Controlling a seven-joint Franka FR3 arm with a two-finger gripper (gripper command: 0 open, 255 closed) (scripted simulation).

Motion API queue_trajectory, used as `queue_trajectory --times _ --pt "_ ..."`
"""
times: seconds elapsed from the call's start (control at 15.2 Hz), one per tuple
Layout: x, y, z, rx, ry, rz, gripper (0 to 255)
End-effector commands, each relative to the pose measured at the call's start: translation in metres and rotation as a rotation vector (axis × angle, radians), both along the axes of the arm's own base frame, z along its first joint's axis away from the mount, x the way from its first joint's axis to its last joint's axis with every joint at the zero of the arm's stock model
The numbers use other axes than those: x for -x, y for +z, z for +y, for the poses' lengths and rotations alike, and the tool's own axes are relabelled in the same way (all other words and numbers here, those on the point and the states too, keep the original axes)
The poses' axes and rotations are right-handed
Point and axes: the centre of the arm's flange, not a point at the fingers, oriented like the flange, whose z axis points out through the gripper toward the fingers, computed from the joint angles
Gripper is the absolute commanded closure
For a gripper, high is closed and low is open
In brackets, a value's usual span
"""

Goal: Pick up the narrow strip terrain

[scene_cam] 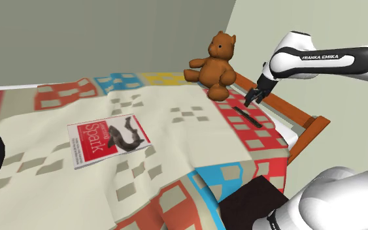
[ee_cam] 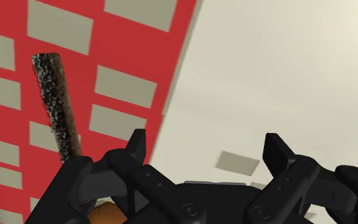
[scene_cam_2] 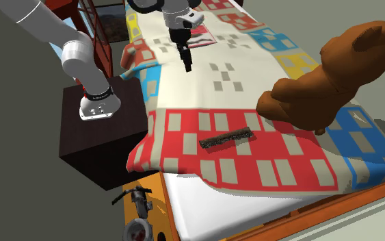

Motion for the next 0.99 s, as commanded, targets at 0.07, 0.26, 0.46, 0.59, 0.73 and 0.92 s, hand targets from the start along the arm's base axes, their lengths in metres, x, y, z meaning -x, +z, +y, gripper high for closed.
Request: queue_trajectory --times 0.07,0.26,0.46,0.59,0.73,0.92 --pt "-0.01 -0.022 -0.033 -0.001 0.004 0.003 0" --pt "-0.02 -0.043 -0.065 -0.003 0.008 0.006 0" --pt "-0.03 -0.064 -0.098 -0.005 0.012 0.009 0" --pt "-0.037 -0.078 -0.119 -0.006 0.014 0.011 0" --pt "-0.044 -0.092 -0.141 -0.007 0.017 0.014 0" --pt "-0.055 -0.113 -0.173 -0.009 0.02 0.017 0"
